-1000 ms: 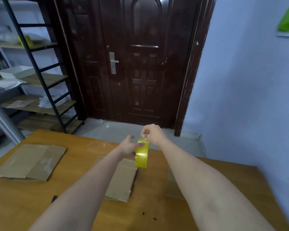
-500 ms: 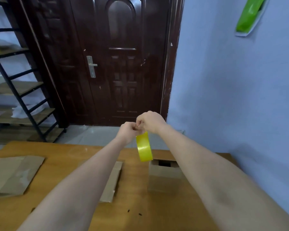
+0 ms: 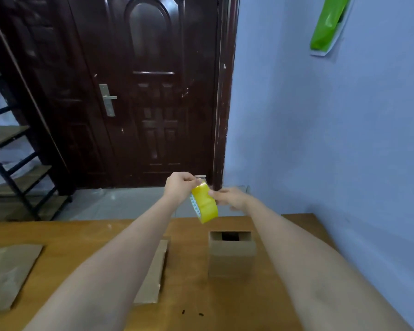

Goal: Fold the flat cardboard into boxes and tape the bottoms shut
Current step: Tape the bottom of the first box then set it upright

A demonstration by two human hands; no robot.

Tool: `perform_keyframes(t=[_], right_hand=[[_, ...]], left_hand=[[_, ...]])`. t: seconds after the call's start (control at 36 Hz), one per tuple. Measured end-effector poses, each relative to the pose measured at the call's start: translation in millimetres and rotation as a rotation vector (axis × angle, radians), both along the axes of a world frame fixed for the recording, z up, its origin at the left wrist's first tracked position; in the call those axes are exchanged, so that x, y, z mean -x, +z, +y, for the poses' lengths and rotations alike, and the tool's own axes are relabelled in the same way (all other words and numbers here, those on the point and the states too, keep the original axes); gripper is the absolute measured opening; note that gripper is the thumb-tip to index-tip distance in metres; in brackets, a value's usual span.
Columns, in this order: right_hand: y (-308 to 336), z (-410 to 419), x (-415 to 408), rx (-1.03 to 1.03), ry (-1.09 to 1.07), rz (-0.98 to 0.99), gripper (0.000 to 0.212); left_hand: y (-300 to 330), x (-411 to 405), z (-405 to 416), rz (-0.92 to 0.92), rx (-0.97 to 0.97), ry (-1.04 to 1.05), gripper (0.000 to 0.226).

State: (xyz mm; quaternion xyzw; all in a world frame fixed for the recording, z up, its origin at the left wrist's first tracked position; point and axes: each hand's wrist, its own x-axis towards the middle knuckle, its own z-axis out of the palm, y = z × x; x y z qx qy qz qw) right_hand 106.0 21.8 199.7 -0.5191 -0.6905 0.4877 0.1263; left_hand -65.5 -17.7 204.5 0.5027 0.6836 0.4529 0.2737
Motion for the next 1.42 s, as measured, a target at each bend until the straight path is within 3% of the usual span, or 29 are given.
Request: perform_keyframes(t=[0.25, 0.39, 0.5, 0.64, 0.78, 0.92, 1.03, 1.08, 1.22, 1.42], right_hand=[[-2, -5, 13, 0.202, -0.043, 0.307, 0.037], [13, -1, 13, 0.117, -0.038, 0.251, 0.026], [24, 1, 11, 0.063, -0.03, 0.146, 0.029], [28, -2, 3, -0.005, -0.028, 0.011, 0.028], [24, 3, -5, -0.01, -0.036, -0.011, 0.029], [23, 14, -13, 0.0, -0.021, -0.048, 0.039], [24, 22, -21, 0.004, -0.003, -0.05, 0.047], [27, 25, -25, 0.003, 0.01, -0.047, 0.043], [32, 36, -32, -0.027, 0.049, -0.081, 0.038], [33, 48, -38, -0.138, 0.139, -0.273, 0.033]], left_hand=[[9, 8, -2, -0.168, 0.044, -0.102, 0.019], [9, 22, -5, -0.16, 0.047, -0.158, 0.018], [9, 22, -2, -0.313, 0.065, -0.156, 0.018], [8, 24, 5, -0.158, 0.095, -0.162, 0.011], [0, 20, 11, -0.211, 0.133, -0.125, 0.004], [-6, 10, 12, -0.429, 0.175, -0.097, 0.015], [-4, -2, 16, -0.517, 0.278, -0.115, 0.04], [-4, -8, 19, -0.465, 0.278, -0.155, 0.043], [1, -22, 29, -0.255, 0.142, -0.212, 0.016], [10, -44, 32, -0.041, 0.089, -0.166, 0.013]])
